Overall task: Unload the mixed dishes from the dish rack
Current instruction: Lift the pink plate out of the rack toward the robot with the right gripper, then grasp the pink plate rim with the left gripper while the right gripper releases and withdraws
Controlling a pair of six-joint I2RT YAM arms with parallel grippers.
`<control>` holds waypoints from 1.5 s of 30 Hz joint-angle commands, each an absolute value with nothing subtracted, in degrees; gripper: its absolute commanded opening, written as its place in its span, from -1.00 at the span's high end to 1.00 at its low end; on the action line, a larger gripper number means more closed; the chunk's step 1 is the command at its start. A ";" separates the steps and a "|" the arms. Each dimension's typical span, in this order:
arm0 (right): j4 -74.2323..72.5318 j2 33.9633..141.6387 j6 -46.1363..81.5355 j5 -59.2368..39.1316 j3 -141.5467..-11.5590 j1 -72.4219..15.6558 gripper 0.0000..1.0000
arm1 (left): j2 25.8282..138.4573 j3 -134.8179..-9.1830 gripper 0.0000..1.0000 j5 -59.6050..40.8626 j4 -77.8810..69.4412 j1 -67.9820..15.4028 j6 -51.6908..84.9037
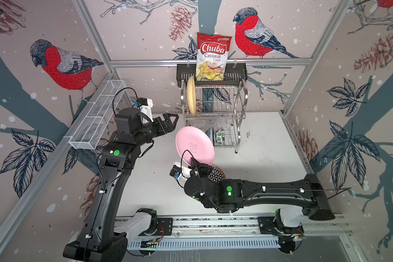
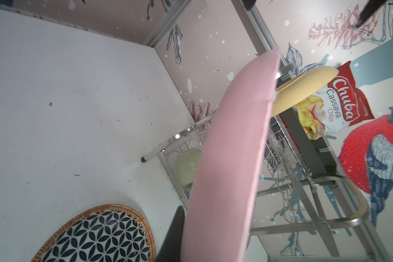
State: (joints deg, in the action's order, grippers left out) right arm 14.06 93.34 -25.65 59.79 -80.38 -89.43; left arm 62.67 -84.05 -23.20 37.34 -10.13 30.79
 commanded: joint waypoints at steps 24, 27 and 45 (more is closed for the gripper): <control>-1.58 100.20 -41.13 65.14 -79.28 -87.89 0.88 | 59.48 -64.51 0.79 -32.59 40.82 -10.02 26.60; -1.40 100.20 -40.49 64.82 -79.17 -87.63 0.66 | 59.59 -64.47 0.95 -33.59 40.12 -10.02 26.75; 16.13 96.23 -15.30 38.21 -83.21 -86.35 -0.17 | 61.03 -63.68 1.00 -36.60 36.85 -10.02 28.47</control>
State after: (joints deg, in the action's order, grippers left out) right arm 13.74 97.21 -22.06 46.35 -82.61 -86.56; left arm 60.77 -63.68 -34.57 39.64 -9.98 28.16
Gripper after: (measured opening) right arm 0.583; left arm 0.158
